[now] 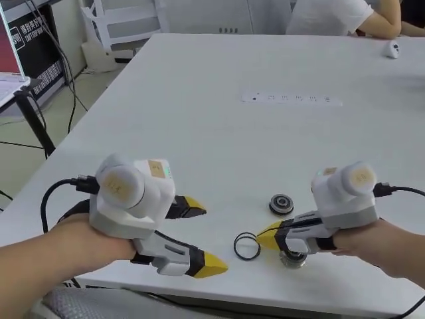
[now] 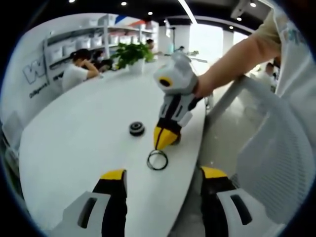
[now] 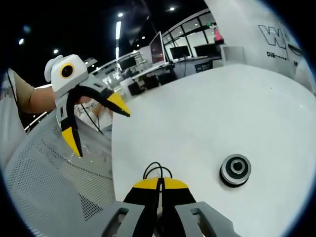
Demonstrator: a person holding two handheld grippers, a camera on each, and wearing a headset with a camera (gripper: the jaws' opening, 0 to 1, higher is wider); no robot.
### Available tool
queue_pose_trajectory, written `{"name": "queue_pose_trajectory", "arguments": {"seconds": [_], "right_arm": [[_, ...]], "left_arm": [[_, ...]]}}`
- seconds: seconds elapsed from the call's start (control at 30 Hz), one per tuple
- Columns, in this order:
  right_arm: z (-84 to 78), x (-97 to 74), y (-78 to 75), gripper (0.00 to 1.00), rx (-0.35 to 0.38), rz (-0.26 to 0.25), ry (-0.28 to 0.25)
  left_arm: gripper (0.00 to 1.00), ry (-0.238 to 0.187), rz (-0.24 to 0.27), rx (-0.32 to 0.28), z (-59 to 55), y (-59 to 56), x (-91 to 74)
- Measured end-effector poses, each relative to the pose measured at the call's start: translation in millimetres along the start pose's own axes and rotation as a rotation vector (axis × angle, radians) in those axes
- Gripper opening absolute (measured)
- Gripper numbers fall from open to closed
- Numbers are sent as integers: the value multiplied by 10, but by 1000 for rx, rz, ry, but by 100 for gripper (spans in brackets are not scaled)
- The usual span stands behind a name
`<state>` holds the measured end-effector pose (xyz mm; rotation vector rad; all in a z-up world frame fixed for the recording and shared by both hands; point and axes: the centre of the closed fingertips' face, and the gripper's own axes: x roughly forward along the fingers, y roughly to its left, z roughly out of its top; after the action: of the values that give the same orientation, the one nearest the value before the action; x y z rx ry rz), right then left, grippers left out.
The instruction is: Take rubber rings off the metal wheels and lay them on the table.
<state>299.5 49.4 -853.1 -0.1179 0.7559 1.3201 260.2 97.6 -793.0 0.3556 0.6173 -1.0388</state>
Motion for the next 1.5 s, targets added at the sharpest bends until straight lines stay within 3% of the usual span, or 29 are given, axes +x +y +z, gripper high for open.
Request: {"name": "queue_pose_trajectory", "arguments": {"seconds": [0.6, 1.1, 1.5], "right_arm": [[-10, -19, -68, 7, 12, -37, -4], [181, -399, -206, 12, 58, -83, -108], [164, -648, -366, 15, 80, -123, -152]], "left_arm": [[60, 12, 0, -1, 2, 13, 38], [59, -3, -4, 5, 148, 106, 126], [58, -8, -16, 26, 317, 192, 324]]}}
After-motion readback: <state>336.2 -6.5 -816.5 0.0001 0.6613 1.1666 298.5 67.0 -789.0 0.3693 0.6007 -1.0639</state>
